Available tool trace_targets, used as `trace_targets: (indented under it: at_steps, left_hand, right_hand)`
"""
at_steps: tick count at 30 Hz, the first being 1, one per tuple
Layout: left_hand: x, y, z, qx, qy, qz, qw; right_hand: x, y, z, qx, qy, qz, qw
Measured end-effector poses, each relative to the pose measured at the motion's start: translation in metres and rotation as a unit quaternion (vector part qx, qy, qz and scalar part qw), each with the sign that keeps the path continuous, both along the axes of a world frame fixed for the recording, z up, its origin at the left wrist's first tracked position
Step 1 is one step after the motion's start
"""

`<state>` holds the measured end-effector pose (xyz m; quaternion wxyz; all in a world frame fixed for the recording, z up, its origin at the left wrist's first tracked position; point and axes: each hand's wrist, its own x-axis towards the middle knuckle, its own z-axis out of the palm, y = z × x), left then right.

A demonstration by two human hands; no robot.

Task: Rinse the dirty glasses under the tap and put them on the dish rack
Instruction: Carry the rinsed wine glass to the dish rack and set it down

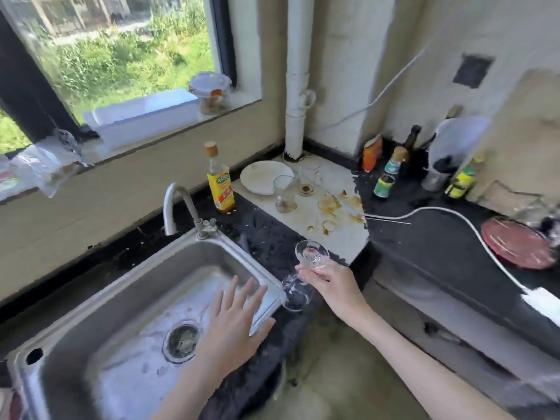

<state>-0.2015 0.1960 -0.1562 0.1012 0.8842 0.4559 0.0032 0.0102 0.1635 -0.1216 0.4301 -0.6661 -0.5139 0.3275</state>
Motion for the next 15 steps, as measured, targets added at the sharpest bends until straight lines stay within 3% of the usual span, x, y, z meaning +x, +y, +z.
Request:
trace_targets:
  at_steps: [6,12,15]
  left_hand:
    - [0.101,-0.052,0.016,0.032,0.041,-0.181,0.982]
    - [0.210,-0.166,0.024,0.006,-0.058,-0.347,0.936]
    - [0.260,-0.231,0.025,-0.021,-0.059,-0.393,0.918]
  right_hand:
    - [0.082,-0.138,0.009,0.011,-0.041,-0.131,0.991]
    - [0.161,-0.309,0.006,0.004,-0.031,-0.278,0.960]
    - [0.194,-0.393,0.008,0.004,-0.025,-0.329,0.944]
